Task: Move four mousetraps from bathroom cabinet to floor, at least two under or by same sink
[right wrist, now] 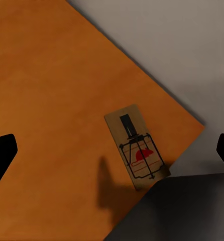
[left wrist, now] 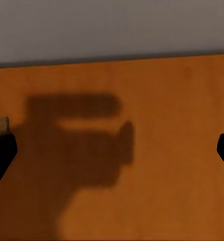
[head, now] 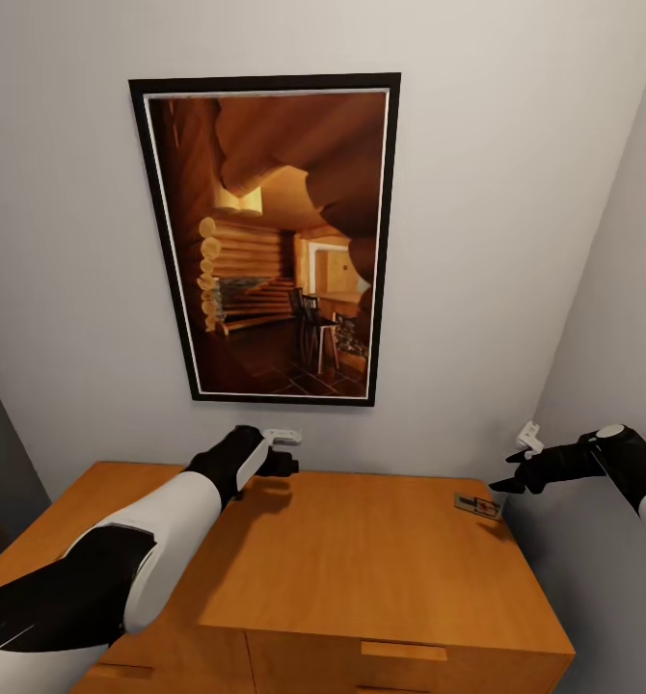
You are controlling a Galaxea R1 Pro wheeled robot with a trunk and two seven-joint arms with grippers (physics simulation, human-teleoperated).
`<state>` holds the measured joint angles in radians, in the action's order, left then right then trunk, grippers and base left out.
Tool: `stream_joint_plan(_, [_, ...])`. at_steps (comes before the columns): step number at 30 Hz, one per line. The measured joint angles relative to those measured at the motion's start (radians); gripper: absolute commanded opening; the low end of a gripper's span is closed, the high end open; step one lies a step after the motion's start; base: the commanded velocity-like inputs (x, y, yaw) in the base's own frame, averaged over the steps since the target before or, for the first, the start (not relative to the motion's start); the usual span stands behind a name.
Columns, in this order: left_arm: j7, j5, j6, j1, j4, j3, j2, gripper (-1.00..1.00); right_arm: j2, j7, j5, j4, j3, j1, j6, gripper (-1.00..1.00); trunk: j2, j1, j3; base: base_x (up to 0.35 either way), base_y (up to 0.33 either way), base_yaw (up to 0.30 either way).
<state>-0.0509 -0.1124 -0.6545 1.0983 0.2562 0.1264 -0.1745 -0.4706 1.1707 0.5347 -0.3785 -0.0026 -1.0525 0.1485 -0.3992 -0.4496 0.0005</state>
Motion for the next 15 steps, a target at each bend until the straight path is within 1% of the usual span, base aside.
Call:
stream_joint_plan(3, [0.014,-0.001,0.007,0.0,-0.002,0.022,0.0,1.0,0.0,-0.001,0.0,0.0,0.0,0.0,0.001,1.0,0.0,0.0,0.0,0.0,0.0,0.0])
stream_joint_plan(4, [0.036,-0.001,0.009,-0.001,-0.003,0.047,0.0,1.0,0.0,-0.001,0.0,0.0,0.0,0.0,0.001,1.0,0.0,0.0,0.0,0.0,0.0,0.0])
stream_joint_plan(6, [0.073,-0.001,0.011,-0.001,-0.003,0.081,0.0,1.0,0.0,-0.001,0.0,0.0,0.001,0.0,0.001,1.0,0.0,0.0,0.0,0.0,0.0,0.0])
stream_joint_plan(12, [0.233,-0.002,0.017,-0.003,0.003,0.196,0.0,1.0,0.0,-0.002,0.0,0.0,0.001,0.0,0.002,1.0,0.0,0.0,0.0,0.0,0.0,0.0])
stream_joint_plan(14, [0.276,-0.002,0.018,-0.003,0.009,0.226,0.0,1.0,0.0,-0.003,0.0,0.0,0.001,0.0,0.002,1.0,0.0,0.0,0.0,0.0,0.0,0.0])
stream_joint_plan(15, [0.305,-0.003,0.018,-0.003,0.02,0.248,0.0,1.0,0.0,-0.003,0.001,0.0,0.001,0.0,0.002,1.0,0.0,0.0,0.0,0.0,0.0,0.0])
